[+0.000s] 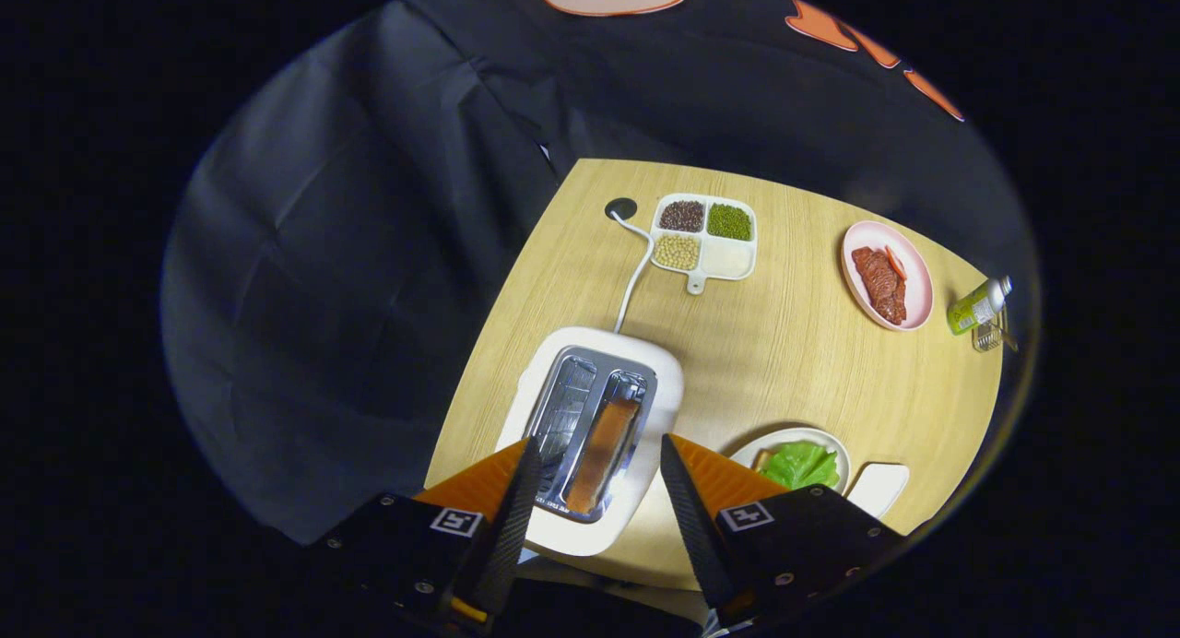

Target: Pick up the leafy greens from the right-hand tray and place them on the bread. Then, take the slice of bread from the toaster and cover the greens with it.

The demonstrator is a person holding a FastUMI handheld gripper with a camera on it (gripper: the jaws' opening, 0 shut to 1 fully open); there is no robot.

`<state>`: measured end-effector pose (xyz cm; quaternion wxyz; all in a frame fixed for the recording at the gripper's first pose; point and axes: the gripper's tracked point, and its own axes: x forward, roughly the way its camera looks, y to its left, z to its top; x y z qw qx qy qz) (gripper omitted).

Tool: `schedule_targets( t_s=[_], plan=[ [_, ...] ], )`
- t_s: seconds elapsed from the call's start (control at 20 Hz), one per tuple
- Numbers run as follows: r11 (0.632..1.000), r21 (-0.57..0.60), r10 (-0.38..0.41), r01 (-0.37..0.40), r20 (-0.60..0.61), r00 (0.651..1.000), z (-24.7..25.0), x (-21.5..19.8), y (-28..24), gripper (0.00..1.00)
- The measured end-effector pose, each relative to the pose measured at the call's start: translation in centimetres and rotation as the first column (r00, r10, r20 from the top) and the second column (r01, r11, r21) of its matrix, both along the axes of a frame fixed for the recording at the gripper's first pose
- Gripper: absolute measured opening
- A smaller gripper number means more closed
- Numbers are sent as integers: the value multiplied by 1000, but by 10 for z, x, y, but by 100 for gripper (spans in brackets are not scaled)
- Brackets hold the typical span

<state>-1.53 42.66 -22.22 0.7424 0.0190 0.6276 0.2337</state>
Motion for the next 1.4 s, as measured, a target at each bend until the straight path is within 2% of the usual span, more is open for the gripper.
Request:
schedule_targets(
  t_s=[0.15, 0.35, 0.55, 0.7, 0.9, 1.2, 1.4],
  plan=[
    [998, -54, 8, -11, -51, 999, -14, -4, 4, 73],
    [993, -120, -4, -7, -96, 995, -26, -6, 7, 58],
    [979, -199, 35, -54, -100, 994, -40, -10, 4, 36],
    [981, -190, 21, -37, -86, 996, -38, -9, 7, 16],
    [990, -140, 1, -11, -67, 998, -30, -10, 2, 10],
    [998, -5, -62, 62, -10, 998, 7, 2, -14, 8],
    [985, 116, -129, 128, 0, 992, 36, 10, -34, 8]
  ],
)
